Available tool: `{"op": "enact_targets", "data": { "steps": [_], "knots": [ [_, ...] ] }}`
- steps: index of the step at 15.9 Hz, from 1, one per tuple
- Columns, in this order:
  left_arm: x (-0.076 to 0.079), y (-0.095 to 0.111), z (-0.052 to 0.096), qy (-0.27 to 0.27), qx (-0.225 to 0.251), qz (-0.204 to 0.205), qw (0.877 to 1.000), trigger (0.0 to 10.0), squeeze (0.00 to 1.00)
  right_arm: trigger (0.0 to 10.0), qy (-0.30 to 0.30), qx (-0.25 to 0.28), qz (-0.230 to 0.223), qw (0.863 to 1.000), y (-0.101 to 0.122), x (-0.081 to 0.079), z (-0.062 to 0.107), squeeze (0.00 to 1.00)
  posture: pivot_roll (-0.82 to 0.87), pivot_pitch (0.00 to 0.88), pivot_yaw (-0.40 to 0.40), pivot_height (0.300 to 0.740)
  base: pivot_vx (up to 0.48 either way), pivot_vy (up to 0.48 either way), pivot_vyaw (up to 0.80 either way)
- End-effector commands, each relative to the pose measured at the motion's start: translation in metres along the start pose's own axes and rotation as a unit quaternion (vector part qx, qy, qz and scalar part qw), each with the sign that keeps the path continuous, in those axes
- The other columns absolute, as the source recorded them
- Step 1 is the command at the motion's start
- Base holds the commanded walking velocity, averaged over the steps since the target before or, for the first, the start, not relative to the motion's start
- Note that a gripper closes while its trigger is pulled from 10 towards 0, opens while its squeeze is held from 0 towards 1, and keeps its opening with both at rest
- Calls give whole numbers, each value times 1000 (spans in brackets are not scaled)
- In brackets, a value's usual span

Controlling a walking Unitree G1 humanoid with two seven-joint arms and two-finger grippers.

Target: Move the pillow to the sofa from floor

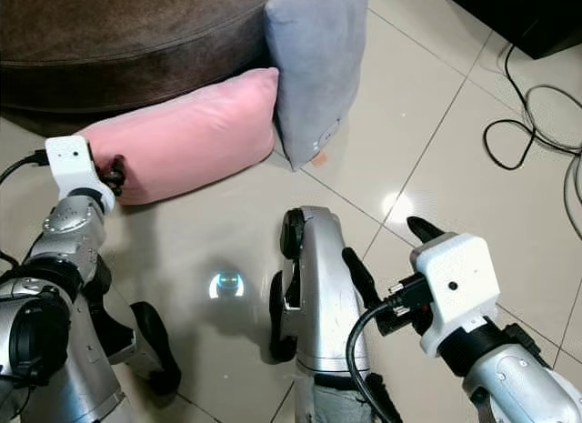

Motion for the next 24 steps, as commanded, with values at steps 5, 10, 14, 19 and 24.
{"op": "enact_targets", "data": {
  "steps": [5,10,14,19,24],
  "knots": [
    [-11,-24,7,15,-40,6,999,0,0,10000,-10,-3,0,1000,2,1,5,0,-433,508,-175,417,0,0,0],
    [0,-35,11,-12,-38,39,998,0,0,10000,-36,-18,-21,999,-6,0,0,0,-364,499,-120,417,0,0,0],
    [36,-47,27,-113,1,16,993,0,0,10000,-52,-7,-41,998,-14,2,-15,0,-262,451,-70,417,0,0,0],
    [88,-8,41,-234,119,-10,965,0,0,10000,-69,19,-51,996,-18,7,-45,0,-158,413,-2,417,0,0,0],
    [103,2,60,-268,150,-9,952,0,0,10000,-91,28,-55,994,-25,14,-65,0,-100,377,39,417,0,0,0]
  ]
}}
Point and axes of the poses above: a point about 5 cm out from each wrist's last joint towards the gripper, its own z axis pointing back from the gripper into the wrist, its own y axis along the axis of the wrist's last joint, x = y × z, the point moved 4 cm from there along -z, pointing out of the wrist towards the gripper, and after that the axes turned 8 degrees about z, right-handed, at the moved point
